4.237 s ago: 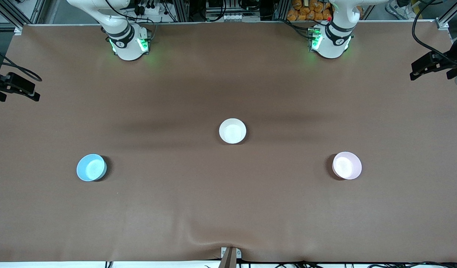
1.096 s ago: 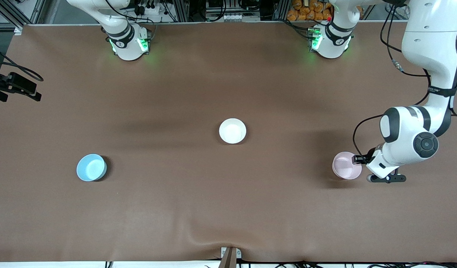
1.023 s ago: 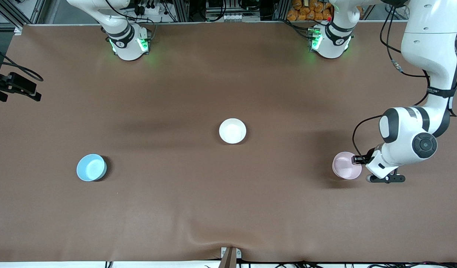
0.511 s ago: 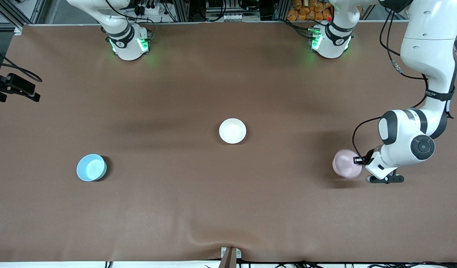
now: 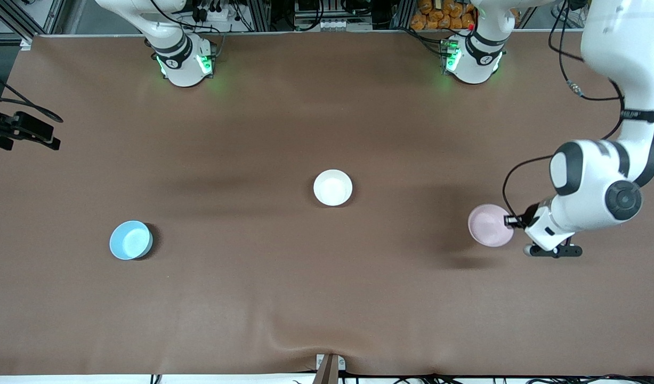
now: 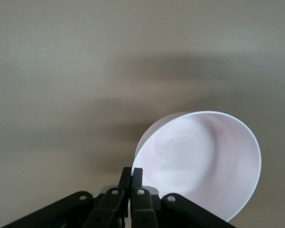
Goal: Stack pink and blue bowls on white bowl
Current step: 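Grasp the pink bowl rim with the left gripper and lift it, then place the pink bowl into the white bowl while the right gripper reaches the blue bowl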
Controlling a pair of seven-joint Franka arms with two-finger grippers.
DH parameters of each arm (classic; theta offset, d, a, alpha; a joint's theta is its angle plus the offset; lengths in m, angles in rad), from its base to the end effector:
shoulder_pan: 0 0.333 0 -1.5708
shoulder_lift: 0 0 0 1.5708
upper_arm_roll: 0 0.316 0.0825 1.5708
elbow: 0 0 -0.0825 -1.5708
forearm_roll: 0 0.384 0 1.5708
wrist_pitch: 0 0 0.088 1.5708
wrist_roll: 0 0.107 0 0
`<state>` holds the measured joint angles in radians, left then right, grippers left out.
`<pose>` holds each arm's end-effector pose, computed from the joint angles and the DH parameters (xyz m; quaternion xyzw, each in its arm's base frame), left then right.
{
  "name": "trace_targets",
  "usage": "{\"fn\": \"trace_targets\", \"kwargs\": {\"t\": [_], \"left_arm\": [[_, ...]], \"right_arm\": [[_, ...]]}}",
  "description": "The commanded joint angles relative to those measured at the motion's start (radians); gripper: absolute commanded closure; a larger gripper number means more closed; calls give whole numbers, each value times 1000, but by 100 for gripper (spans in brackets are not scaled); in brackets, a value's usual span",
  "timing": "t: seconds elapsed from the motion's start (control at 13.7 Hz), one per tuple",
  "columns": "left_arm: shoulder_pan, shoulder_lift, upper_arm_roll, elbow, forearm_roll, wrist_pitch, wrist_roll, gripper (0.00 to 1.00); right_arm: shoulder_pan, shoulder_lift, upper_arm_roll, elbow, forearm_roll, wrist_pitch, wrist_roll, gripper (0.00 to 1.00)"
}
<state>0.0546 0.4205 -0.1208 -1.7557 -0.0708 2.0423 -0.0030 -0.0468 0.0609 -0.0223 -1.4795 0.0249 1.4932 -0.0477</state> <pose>0.6388 -0.0402 0.3214 0.9963 -0.0098 -0.0675 0.0530 0.5646 -0.0358 0.6265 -0.9996 0.0100 0.0229 0.0131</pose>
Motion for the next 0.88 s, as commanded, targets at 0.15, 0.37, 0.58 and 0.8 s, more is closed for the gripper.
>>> {"fn": "trace_targets", "kwargs": {"t": [0.15, 0.37, 0.58, 0.8], "left_arm": [[2, -143, -141, -47, -76, -119, -75, 100], [-5, -149, -297, -48, -75, -113, -321, 100], [-114, -132, -361, -64, -69, -21, -525, 100], [-269, -73, -358, -79, -49, 134, -742, 100]], "right_arm": [[-8, 91, 7, 8, 0, 22, -4, 0], [-1, 134, 7, 8, 3, 27, -3, 0], [-10, 207, 7, 8, -3, 33, -3, 0], [-44, 261, 4, 8, -5, 58, -4, 0]]}}
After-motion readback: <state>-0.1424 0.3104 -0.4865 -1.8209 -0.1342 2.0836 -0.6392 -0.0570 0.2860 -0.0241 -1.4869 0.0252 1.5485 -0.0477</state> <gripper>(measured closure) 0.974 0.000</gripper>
